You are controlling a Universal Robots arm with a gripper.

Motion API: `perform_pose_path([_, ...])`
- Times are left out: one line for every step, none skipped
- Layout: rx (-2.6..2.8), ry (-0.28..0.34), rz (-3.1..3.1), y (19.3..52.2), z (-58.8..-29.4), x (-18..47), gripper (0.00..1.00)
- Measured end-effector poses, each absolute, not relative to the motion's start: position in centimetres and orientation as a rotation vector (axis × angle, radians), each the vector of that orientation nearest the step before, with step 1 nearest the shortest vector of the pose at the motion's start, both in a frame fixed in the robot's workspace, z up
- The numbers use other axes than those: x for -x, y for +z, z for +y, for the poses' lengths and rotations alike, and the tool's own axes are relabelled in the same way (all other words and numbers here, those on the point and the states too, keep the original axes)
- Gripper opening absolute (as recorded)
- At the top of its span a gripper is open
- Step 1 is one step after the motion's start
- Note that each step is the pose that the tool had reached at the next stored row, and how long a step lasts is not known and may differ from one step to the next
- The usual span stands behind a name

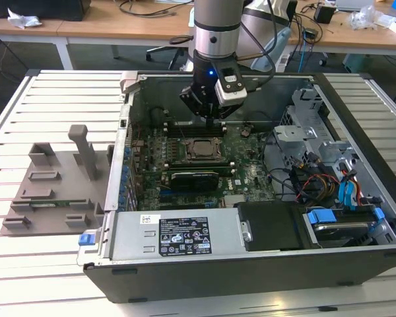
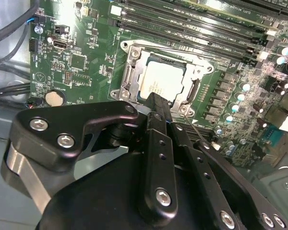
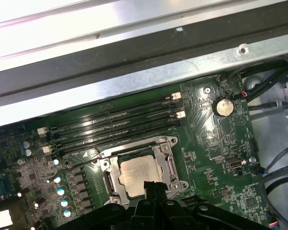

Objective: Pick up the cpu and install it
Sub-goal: 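Install the first cpu locking lever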

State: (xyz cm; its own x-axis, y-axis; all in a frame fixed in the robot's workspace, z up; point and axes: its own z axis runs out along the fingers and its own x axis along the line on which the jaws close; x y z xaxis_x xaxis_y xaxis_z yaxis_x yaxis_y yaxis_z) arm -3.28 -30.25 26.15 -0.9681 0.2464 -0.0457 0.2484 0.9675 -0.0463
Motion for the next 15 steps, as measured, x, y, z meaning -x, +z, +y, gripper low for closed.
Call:
perform_pose_path([-0.381, -0.08, 3.077, 26.15, -30.25, 3.28, 0.11])
perform_pose_path([-0.375, -0.08, 3.078, 26.15, -30.25, 3.28, 0.11])
perform_pose_path([-0.366, -0.08, 3.079, 26.15, -30.25, 3.28, 0.11])
perform_pose_path([-0.36, -0.08, 3.08, 26.16, -30.25, 3.28, 0.11])
perform_pose_path([-0.345, -0.079, 3.081, 26.15, -30.25, 3.28, 0.11])
perform_pose_path([-0.33, -0.079, 3.082, 26.15, -30.25, 3.28, 0.11])
perform_pose_path([-0.318, -0.079, 3.083, 26.15, -30.25, 3.28, 0.11])
perform_pose_path([-0.296, -0.078, 3.085, 26.15, -30.25, 3.28, 0.11])
perform_pose_path([-0.266, -0.078, 3.088, 26.15, -30.25, 3.28, 0.11])
perform_pose_path([-0.246, -0.077, 3.089, 26.15, -30.25, 3.28, 0.11])
perform_pose_path([-0.232, -0.077, 3.09, 26.15, -30.25, 3.28, 0.11])
perform_pose_path([-0.223, -0.077, 3.09, 26.15, -30.25, 3.28, 0.11])
perform_pose_path([-0.215, -0.077, 3.091, 26.15, -30.25, 3.28, 0.11])
perform_pose_path([-0.211, -0.077, 3.091, 26.15, -30.25, 3.28, 0.11])
perform_pose_path([-0.204, -0.076, 3.091, 26.15, -30.25, 3.28, 0.11])
